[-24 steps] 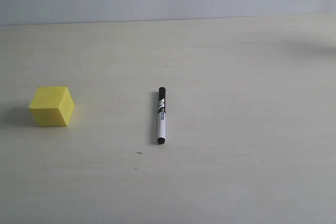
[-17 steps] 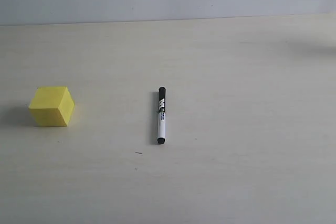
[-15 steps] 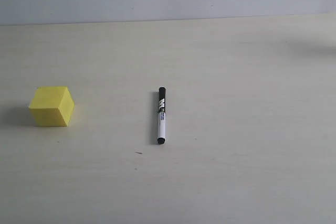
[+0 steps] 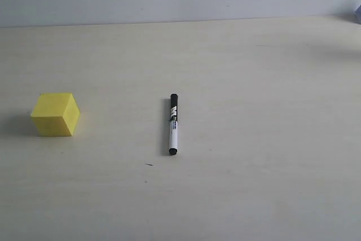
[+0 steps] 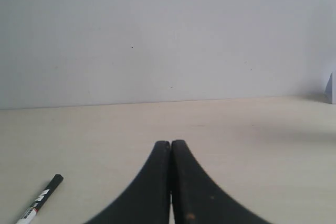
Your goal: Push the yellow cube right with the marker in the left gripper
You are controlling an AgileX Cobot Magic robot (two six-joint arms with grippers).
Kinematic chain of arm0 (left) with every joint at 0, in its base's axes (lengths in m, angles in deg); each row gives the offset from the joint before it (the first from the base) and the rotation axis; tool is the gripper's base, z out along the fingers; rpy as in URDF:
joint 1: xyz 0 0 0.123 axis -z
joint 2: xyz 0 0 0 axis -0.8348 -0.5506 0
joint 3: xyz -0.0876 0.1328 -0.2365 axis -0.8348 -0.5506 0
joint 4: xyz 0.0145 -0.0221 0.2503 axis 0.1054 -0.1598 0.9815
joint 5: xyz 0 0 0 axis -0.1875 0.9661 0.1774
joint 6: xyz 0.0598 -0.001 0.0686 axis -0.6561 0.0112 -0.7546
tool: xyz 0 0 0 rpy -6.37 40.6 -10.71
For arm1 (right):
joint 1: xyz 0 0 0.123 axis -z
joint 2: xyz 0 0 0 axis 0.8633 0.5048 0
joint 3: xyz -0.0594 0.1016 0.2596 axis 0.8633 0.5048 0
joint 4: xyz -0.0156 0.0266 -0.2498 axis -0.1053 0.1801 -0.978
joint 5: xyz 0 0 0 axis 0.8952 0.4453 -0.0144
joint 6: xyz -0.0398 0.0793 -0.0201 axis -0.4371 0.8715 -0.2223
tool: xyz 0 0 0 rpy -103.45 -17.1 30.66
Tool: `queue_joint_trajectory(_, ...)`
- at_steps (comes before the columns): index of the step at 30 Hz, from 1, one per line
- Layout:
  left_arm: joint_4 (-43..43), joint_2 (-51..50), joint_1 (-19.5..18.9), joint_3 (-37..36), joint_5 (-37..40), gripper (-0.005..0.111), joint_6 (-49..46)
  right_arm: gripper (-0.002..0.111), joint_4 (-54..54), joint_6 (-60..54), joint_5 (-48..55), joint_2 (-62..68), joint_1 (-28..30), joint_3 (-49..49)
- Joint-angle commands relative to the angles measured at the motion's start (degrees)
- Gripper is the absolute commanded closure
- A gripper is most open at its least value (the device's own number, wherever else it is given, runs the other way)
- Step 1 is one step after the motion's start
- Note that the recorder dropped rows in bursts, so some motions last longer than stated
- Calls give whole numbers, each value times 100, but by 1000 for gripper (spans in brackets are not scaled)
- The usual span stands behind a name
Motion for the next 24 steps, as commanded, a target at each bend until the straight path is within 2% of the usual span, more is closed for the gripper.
queue_joint_trajectory(1, 461, -608, 33, 261, -264, 107, 194, 108, -1, -9, -69, -30, -5, 28)
queue_joint_trajectory(6, 1130, -1368, 33, 771, -695, 106, 618, 108, -1, -9, -69, -30, -5, 28)
queue_joint_trajectory(8, 1639, -1649, 33, 1041, -756, 104, 1002, 108, -1, -9, -69, -30, -5, 28)
queue_joint_trajectory(13, 3516, -2334, 33, 1678, -1228, 91, 2032, 108, -1, -9, -69, -30, -5, 28)
queue_joint_trajectory(18, 5476, -2991, 33, 2581, -1271, 89, 3314, 108, -1, -9, -69, -30, -5, 28)
queue_joint_trajectory(22, 6745, -3409, 33, 3227, -1191, 89, 3466, 108, -1, -9, -69, -30, -5, 28)
queue_joint_trajectory(24, 7906, -3572, 33, 3593, -994, 89, 3500, 108, -1, -9, -69, -30, -5, 28)
